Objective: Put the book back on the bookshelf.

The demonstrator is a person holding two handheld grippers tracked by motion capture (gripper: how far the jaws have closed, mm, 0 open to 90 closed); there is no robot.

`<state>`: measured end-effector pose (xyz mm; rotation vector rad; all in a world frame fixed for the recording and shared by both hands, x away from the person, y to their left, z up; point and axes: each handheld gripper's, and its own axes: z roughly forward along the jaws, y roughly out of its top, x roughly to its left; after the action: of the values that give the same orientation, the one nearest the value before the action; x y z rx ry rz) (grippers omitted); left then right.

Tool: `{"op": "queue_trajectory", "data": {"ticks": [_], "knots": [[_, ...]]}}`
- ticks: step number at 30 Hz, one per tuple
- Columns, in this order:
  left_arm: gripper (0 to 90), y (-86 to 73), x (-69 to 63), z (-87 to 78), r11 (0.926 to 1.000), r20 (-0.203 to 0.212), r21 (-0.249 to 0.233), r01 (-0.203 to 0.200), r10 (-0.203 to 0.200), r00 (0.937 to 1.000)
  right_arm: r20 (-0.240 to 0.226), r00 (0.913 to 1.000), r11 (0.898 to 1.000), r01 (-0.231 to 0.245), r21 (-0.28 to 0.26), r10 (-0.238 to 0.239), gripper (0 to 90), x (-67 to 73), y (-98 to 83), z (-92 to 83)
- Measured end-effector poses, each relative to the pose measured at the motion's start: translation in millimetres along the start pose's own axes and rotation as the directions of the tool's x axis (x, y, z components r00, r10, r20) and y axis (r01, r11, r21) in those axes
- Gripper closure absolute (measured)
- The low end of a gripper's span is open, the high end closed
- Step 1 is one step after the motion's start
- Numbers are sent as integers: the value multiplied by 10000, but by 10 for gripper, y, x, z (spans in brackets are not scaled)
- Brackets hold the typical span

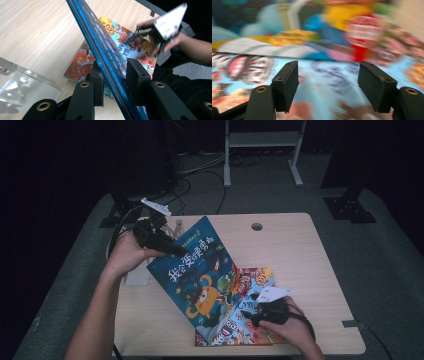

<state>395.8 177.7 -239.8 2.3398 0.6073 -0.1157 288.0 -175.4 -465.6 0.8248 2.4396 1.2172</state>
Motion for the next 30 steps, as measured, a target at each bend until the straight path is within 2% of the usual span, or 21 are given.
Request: {"op": "queue_trajectory", "data": {"ticks": [2,4,5,8,10,13,17,19,21,23,25,27,30], "knots": [[695,65,-19,-9,9999,-66,132,-85,86,9999,573,9971,9986,-496,-180,505,318,-177,-67,-98],[703,126,-41,-16,9995,-132,270,-155,158,9998,1226,9872,9941,-969,-477,1021,315,-362,-150,-191],[707,157,-52,-19,9993,-140,313,-185,190,9997,1505,9799,9910,-1248,-492,1309,310,-447,-190,-235],[721,245,-95,-23,9984,-198,458,-336,345,9992,2450,9535,9844,-1707,-418,1758,311,-678,-310,-338],[729,297,-119,-28,9974,-246,600,-396,411,9989,2830,9353,9769,-2103,-385,2125,306,-813,-378,-381],[742,361,-146,-40,9965,-314,718,-423,446,9985,3485,9076,9705,-2396,-279,2341,303,-972,-464,-412],[763,430,-184,-75,9948,-410,890,-491,529,9978,3934,8771,9571,-2884,-270,2754,297,-1138,-571,-421],[775,462,-208,-97,9937,-479,995,-521,571,9972,4037,8663,9485,-3167,-120,2943,296,-1191,-619,-397],[787,494,-241,-117,9923,-583,1085,-599,665,9961,4089,8601,9417,-3365,53,3050,295,-1218,-653,-368],[798,521,-286,-133,9909,-662,1141,-720,799,9946,4258,8503,9377,-3471,118,3094,294,-1222,-669,-351],[816,538,-318,-154,9896,-635,1204,-789,870,9942,4301,8462,9343,-3560,171,3146,285,-1232,-687,-337],[825,541,-368,-169,9863,-705,1237,-1088,1181,9905,4255,8418,9300,-3676,16,3321,280,-1246,-706,-332],[825,541,-397,-180,9855,-910,1292,-1096,1219,9884,4299,8342,9259,-3776,-114,3455,261,-1262,-719,-330]]}}
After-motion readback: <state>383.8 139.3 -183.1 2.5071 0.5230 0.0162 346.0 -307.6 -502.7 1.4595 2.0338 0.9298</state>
